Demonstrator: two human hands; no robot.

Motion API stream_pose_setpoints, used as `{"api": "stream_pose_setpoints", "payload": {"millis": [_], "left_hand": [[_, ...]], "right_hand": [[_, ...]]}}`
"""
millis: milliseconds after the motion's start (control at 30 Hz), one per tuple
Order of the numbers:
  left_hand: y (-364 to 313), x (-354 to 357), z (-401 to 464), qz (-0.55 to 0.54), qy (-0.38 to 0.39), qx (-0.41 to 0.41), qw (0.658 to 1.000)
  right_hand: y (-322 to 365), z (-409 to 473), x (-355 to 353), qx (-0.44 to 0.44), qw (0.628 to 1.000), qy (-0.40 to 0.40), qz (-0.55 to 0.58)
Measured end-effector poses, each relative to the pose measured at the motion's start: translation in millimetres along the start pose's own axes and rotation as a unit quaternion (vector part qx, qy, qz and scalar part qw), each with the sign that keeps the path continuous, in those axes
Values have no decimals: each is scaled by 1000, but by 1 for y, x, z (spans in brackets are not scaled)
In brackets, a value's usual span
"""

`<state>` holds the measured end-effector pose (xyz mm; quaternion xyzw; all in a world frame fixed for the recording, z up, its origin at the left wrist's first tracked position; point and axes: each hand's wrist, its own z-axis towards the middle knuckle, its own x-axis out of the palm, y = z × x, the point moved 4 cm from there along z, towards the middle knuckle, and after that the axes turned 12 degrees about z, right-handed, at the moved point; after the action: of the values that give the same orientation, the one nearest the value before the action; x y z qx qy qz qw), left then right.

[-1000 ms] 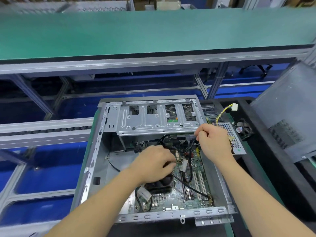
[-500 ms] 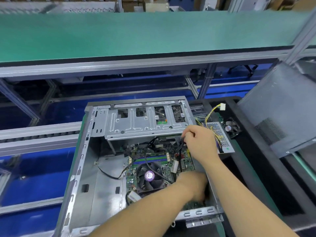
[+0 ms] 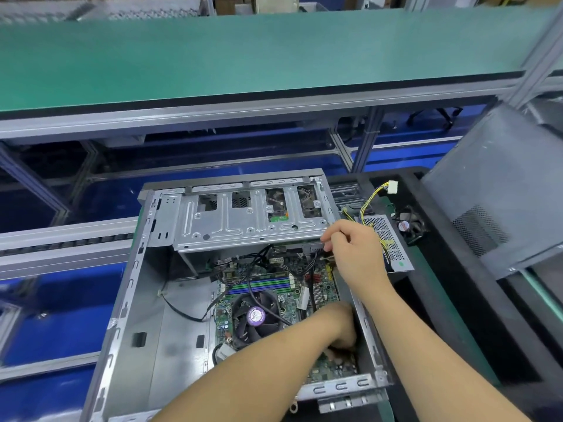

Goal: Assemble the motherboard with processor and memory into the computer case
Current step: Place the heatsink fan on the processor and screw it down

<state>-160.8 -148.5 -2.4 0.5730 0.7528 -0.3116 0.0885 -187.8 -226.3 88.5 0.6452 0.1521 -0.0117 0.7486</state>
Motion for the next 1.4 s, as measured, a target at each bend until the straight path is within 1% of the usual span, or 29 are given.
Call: {"api": "stream_pose_setpoints", "payload": {"millis": [67,167,200,267,367,433,500,533,600,667,867,1000,1100,1167,1233,1267,1300,1333,1367,1400], "left_hand": [[0,-1,-1,23,24,-4,999],[-2,-9,-4,83,-22,15,996],[-4,-10,-6,105,-29,29,994],[-6,-7,-7,170,-12,44,984],[-9,-7,-13,266,-6,64,962],[-12,-10,-11,266,-41,51,962],[-13,-8,-7,257,-58,55,963],[-13,-8,-7,260,-62,50,962],[-11,-7,-6,221,-62,27,973],[-12,-9,-9,203,-73,22,976],[-13,-8,-6,204,-85,19,975],[-10,-5,-10,234,-77,40,968],[-13,-14,-27,279,-113,72,951],[-10,-29,-51,238,-146,106,954],[11,-50,-84,138,-160,162,964],[31,-60,-102,77,-148,176,970],[57,-69,-116,5,-136,166,977],[86,-75,-126,-63,-148,136,978],[117,-81,-134,-103,-202,95,969],[146,-86,-140,-93,-293,37,951]], "right_hand": [[1,-1,3,-12,999,7,-28],[0,-1,7,-22,997,19,-69],[0,-1,7,-19,998,18,-62],[-1,0,5,-12,999,14,-36],[-1,0,5,-9,999,16,-29],[-1,0,5,-7,999,16,-30],[0,0,5,-5,1000,14,-22],[0,0,4,-5,1000,12,-19],[1,0,4,-6,1000,9,-15],[1,0,4,-4,1000,9,-14],[0,0,4,-10,1000,8,-14],[0,1,5,-25,999,12,-29],[-1,1,4,-27,998,9,-49],[2,-1,6,-48,993,8,-104],[8,-8,14,-89,974,22,-207],[12,-13,21,-113,962,38,-247],[14,-19,30,-132,953,60,-265],[14,-24,40,-138,953,87,-256],[12,-29,52,-124,958,122,-228],[8,-33,63,-90,963,160,-197]]}}
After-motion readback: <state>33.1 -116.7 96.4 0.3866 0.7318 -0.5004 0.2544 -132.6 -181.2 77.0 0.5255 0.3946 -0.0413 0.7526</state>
